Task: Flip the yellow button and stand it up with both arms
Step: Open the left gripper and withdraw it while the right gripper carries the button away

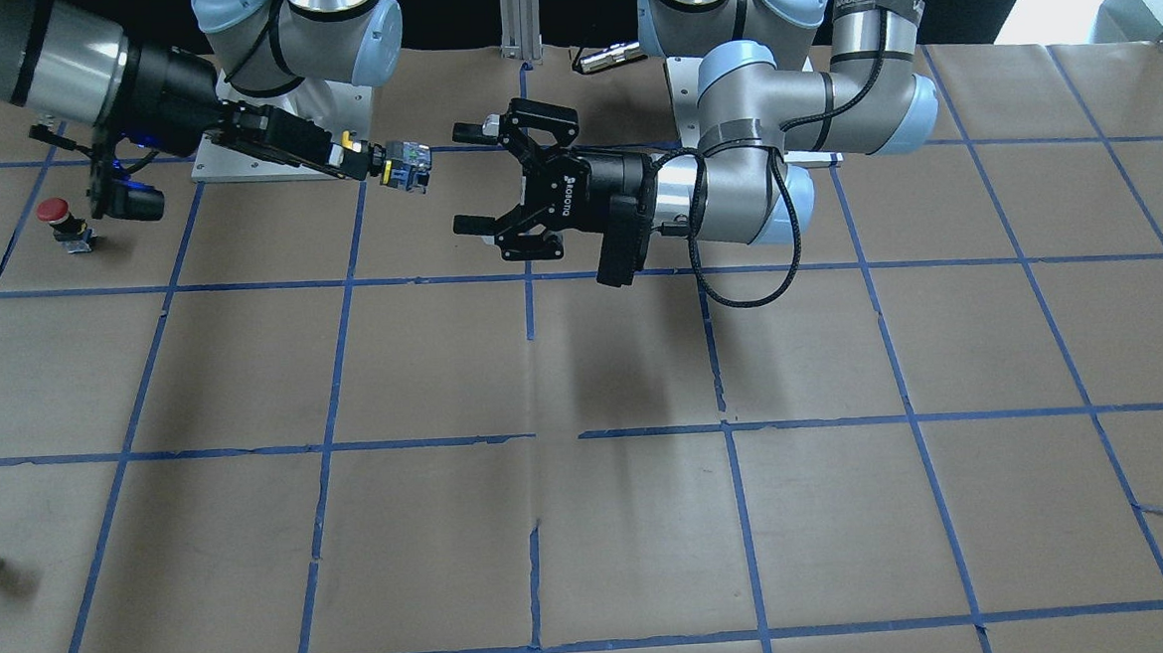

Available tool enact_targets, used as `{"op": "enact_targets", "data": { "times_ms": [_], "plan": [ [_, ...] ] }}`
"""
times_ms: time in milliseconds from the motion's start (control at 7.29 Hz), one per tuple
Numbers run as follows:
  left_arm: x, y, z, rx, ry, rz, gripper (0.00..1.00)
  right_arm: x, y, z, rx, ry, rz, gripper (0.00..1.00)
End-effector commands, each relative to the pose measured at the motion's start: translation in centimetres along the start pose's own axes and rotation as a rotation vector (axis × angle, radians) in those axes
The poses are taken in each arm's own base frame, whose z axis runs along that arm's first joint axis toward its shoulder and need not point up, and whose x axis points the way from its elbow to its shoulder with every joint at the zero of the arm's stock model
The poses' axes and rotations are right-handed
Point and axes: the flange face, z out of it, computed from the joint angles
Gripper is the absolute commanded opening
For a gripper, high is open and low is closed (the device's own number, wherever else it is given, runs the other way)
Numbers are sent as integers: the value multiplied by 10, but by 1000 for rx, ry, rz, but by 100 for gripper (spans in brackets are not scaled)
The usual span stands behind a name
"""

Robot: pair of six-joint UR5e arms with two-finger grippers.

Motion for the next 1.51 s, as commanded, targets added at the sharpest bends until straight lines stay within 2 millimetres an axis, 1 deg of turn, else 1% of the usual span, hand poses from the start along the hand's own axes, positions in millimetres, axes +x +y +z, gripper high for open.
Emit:
{"op": "enact_targets", "data": {
  "times_ms": [0, 137, 274, 411, 548, 685, 823, 960, 1097, 1234, 1371],
  "plan": [
    [28, -45, -11, 7, -348, -23, 100, 33, -44, -34, 52, 135, -41, 20],
    [43, -65, -10, 35, -422, -27, 100, 56, -68, -43, 56, 179, -58, 20],
    [52, -80, -12, 51, -532, -5, 100, 76, -88, -57, 121, 329, -156, 20],
    [61, -81, -7, 30, -668, -35, 99, 89, -103, -66, 149, 484, -263, 20],
    [61, -79, -13, -4, -808, -99, 99, 94, -116, -74, 167, 575, -424, 20],
    [71, -78, -20, -31, -904, -147, 99, 109, -138, -81, 181, 674, -503, 20],
    [80, -68, -35, -94, -1067, -234, 99, 126, -159, -81, 208, 743, -556, 20],
    [98, -63, -44, -140, -1158, -280, 100, 149, -171, -83, 227, 767, -628, 20],
    [112, -57, -57, -199, -1259, -325, 100, 176, -181, -81, 260, 790, -684, 20],
    [136, -63, -63, -198, -1348, -287, 100, 196, -188, -79, 326, 843, -746, 20],
    [154, -64, -67, -194, -1373, -275, 100, 213, -192, -73, 360, 888, -820, 20]
  ]
}}
